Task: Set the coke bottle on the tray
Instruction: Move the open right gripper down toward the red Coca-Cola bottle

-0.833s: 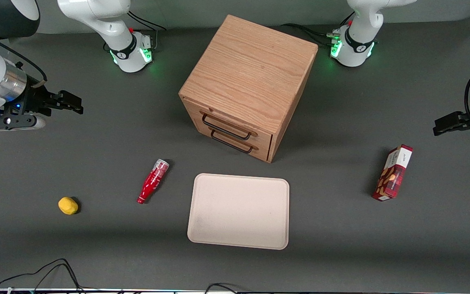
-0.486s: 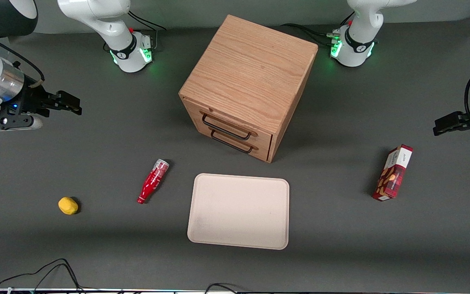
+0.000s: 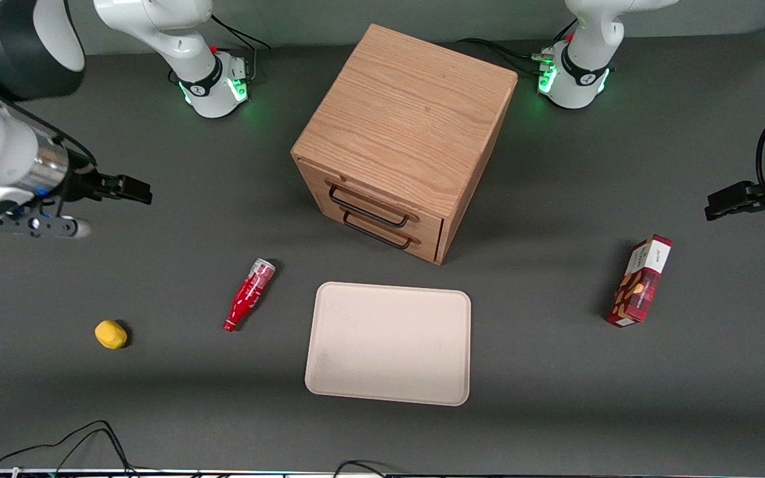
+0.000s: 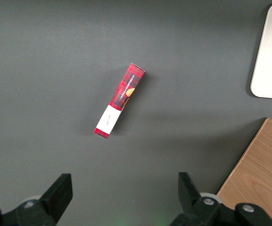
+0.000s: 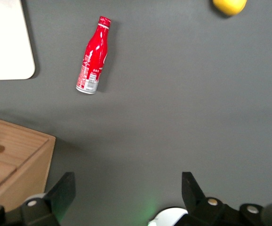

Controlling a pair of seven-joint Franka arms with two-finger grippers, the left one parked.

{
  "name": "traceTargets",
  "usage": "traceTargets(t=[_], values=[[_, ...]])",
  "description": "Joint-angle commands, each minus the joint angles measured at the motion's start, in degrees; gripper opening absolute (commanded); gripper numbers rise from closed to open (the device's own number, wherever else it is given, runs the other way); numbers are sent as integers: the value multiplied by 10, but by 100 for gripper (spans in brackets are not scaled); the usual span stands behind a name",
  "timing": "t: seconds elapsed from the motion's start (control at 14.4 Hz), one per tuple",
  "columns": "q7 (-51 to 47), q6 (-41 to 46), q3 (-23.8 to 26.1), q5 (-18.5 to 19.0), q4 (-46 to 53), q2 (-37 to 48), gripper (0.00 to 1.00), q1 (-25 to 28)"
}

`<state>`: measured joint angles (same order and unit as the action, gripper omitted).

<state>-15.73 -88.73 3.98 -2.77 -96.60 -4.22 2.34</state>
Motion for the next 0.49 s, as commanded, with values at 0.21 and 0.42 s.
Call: traceTargets(t=[0.21, 0.42], values=[[-179, -174, 40, -27, -97, -41, 100, -4], [-222, -305, 63, 0, -175, -67, 100, 1]])
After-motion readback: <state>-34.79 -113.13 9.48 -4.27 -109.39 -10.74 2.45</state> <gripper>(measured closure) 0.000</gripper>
